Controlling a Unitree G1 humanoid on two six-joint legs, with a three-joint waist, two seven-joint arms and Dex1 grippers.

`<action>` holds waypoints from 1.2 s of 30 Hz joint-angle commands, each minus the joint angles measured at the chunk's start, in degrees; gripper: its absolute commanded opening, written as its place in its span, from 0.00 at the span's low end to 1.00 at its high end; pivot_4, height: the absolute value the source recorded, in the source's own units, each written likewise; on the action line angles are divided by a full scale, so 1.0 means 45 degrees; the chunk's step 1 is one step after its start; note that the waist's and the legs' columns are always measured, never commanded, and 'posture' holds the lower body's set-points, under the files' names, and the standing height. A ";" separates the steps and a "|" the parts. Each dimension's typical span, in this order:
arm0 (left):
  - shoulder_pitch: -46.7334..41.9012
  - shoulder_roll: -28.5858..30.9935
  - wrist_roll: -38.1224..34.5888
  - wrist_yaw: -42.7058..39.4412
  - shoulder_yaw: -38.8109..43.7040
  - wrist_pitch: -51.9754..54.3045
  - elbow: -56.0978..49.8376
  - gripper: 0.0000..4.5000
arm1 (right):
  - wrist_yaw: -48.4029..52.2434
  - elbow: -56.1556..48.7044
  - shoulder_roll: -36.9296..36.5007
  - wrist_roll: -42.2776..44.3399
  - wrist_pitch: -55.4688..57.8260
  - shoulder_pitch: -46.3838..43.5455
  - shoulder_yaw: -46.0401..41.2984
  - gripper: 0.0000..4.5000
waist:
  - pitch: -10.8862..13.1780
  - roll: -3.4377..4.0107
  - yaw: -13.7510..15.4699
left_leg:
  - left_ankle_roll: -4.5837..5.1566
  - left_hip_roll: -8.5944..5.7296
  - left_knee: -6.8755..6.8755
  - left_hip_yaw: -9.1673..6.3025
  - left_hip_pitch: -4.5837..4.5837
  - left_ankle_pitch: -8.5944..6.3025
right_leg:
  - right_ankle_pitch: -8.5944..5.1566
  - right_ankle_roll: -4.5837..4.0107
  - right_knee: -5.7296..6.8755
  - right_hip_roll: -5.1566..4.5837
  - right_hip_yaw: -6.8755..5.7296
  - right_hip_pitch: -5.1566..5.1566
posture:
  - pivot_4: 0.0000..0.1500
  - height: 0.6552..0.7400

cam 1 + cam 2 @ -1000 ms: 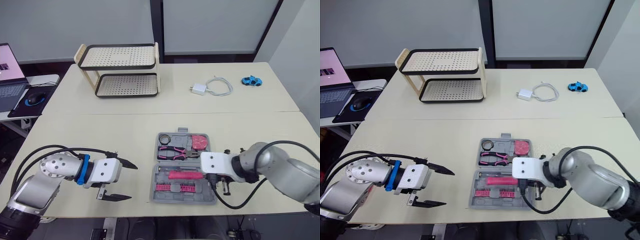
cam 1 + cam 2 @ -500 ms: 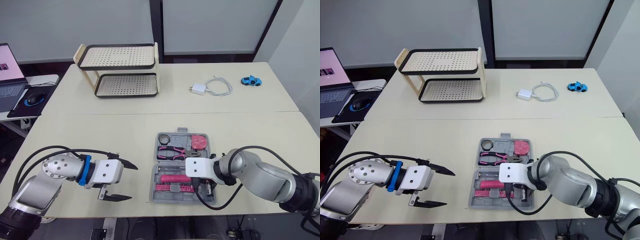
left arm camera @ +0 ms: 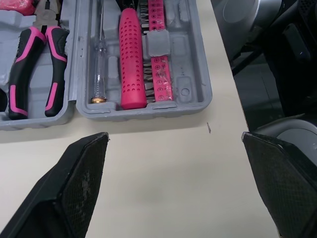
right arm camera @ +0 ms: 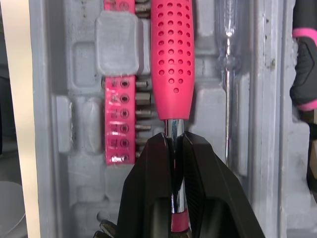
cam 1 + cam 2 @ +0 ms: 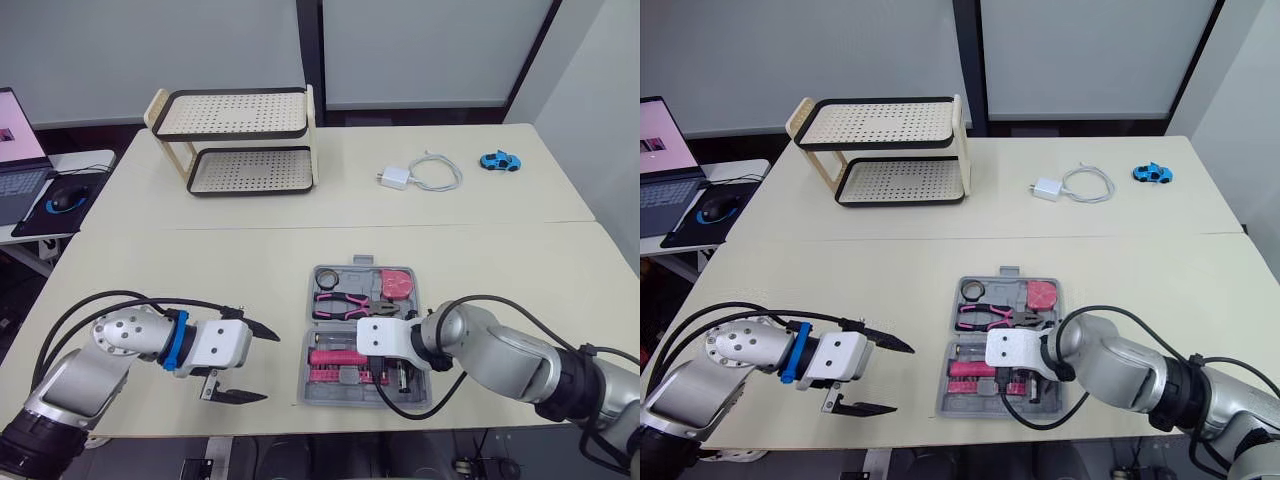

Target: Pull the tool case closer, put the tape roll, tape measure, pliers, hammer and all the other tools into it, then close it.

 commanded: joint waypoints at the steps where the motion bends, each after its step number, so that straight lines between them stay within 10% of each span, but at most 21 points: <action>1: -0.0079 0.0005 -0.0001 0.0120 0.0048 0.0026 -0.0239 1.00 | -0.0086 -0.0059 0.0208 -0.0247 -0.0157 -0.0303 -0.0090 0.02 | 0.0000 0.0000 -0.0002 | 0.0000 0.0000 0.0000 0.0001 0.0000 0.0000 | 0.0000 0.0000 0.0000 -0.0001 0.0000 0.0000 | 1.00 1.00; 11: -0.0193 -0.0064 -0.0023 0.0279 -0.0100 0.0184 -0.0336 1.00 | -0.0005 -0.0139 0.0151 -0.0105 -0.0141 -0.0316 -0.0481 0.02 | 0.0000 0.0000 -0.0076 | -0.0004 -0.0001 0.0009 -0.0002 0.0001 0.0004 | 0.0000 0.0000 0.0065 0.0000 0.0001 -0.0023 | 1.00 1.00; 16: -0.0226 -0.0068 -0.0041 0.0329 -0.0080 0.0258 -0.0304 1.00 | 0.0435 -0.1326 -0.0178 0.0722 0.0392 -0.0319 -0.1793 0.47 | 0.0000 0.0000 -0.0081 | -0.0006 -0.0001 0.0013 -0.0001 0.0001 0.0005 | 0.0000 0.0000 0.0069 0.0000 0.0004 -0.0025 | 1.00 1.00; 27: -0.0033 0.0028 -0.0359 0.0530 0.0378 0.0403 -0.0261 1.00 | 0.0875 -0.2570 -0.0837 0.2527 -0.3743 0.2931 -0.7067 0.47 | -0.0013 -0.0023 0.0035 | -0.0003 -0.0004 0.0008 -0.0004 -0.0002 0.0003 | 0.0000 0.0001 0.0059 -0.0004 -0.0004 -0.0016 | 1.00 1.00; 36: 0.0306 0.0038 -0.0587 0.0494 0.0824 0.0223 -0.0268 1.00 | 0.0991 -0.0606 -0.0435 0.2100 -0.7540 0.6175 -0.7261 0.01 | -0.0020 -0.0035 0.0029 | -0.0003 -0.0002 0.0016 0.0016 0.0016 0.0005 | 0.0000 0.0000 0.0079 0.0005 0.0006 -0.0006 | 1.00 1.00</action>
